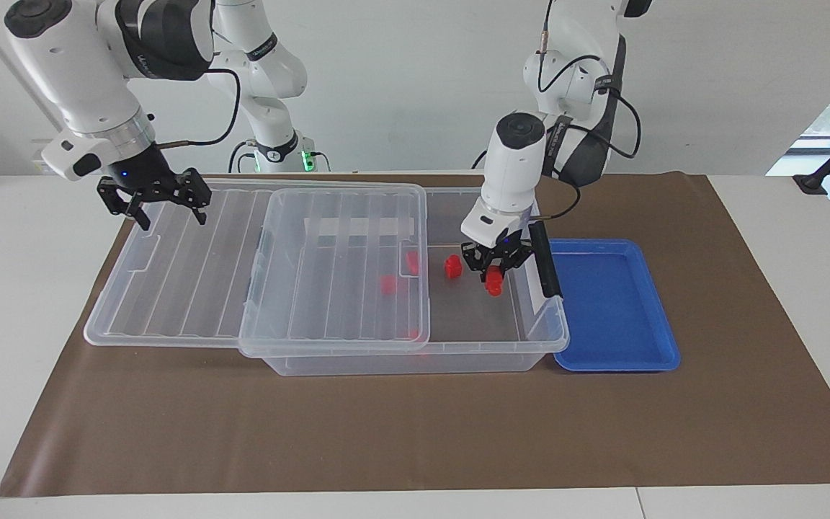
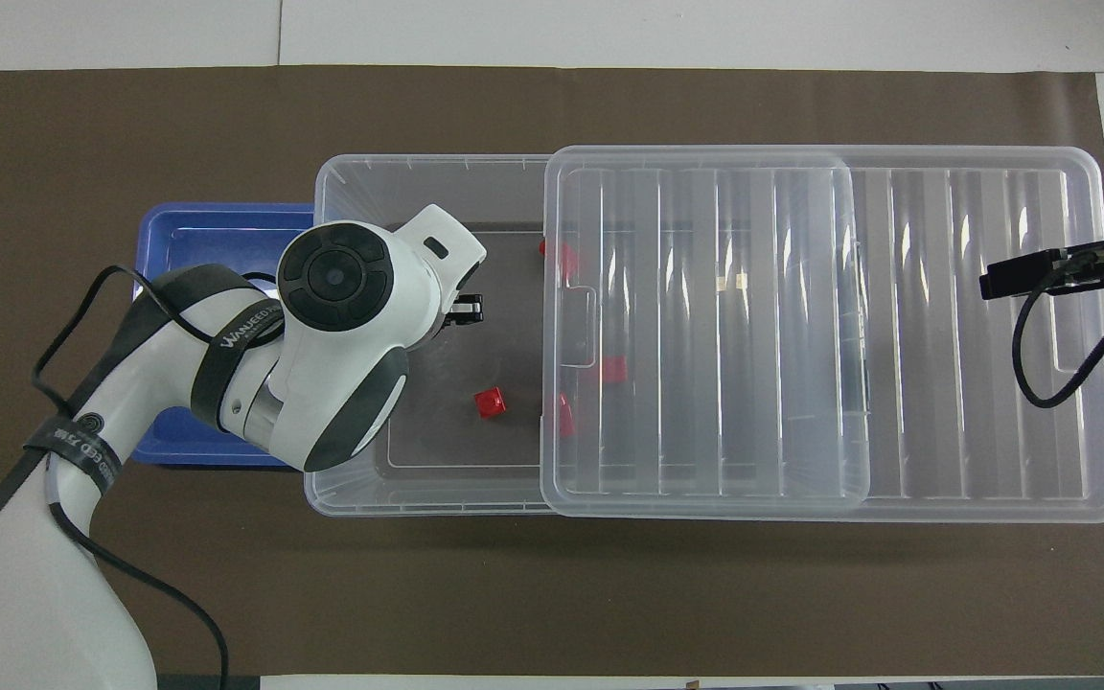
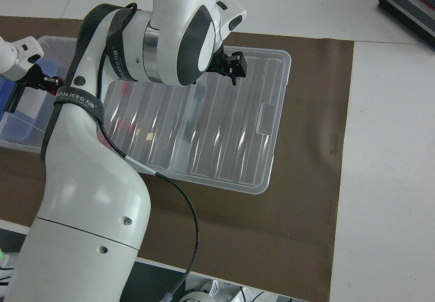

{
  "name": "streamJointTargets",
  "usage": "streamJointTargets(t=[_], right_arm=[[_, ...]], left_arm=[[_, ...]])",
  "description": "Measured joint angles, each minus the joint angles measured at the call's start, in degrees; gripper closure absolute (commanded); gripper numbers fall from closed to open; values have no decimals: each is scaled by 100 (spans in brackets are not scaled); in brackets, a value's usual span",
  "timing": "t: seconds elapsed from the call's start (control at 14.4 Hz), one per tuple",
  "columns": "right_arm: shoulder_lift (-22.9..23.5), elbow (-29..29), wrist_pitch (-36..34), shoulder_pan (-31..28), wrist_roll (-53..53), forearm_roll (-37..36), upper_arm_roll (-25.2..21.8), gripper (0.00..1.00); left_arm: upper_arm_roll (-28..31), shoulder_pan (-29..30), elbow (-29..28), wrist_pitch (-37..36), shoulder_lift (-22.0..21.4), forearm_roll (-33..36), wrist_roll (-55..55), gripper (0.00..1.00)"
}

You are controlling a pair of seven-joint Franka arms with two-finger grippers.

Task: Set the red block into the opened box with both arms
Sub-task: 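Carry the red block over the open box with the left gripper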

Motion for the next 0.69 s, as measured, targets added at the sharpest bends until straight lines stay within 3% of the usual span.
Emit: streamJointTargets(t=[0.35,0.49,0.55,0.62,0.69], right_arm=[[0,-1,-5,-59,6,-1,-81,0],[0,-1,-4,-165,-27,-5,-85,83],[0,-6,-1,-235,-137,-11,-89,100],[-2,-32,44,-338,-303,-20,-96,100],[-6,-97,175,-478,-479,-26,-101,100]], left_arm=[[23,0,10,780,707,4,-130,100],[34,0,10,933,804,5,-138,100],[41,1,10,954,825,5,-142,93],[51,3,10,962,833,5,-144,35],[64,5,10,965,833,5,-147,0]])
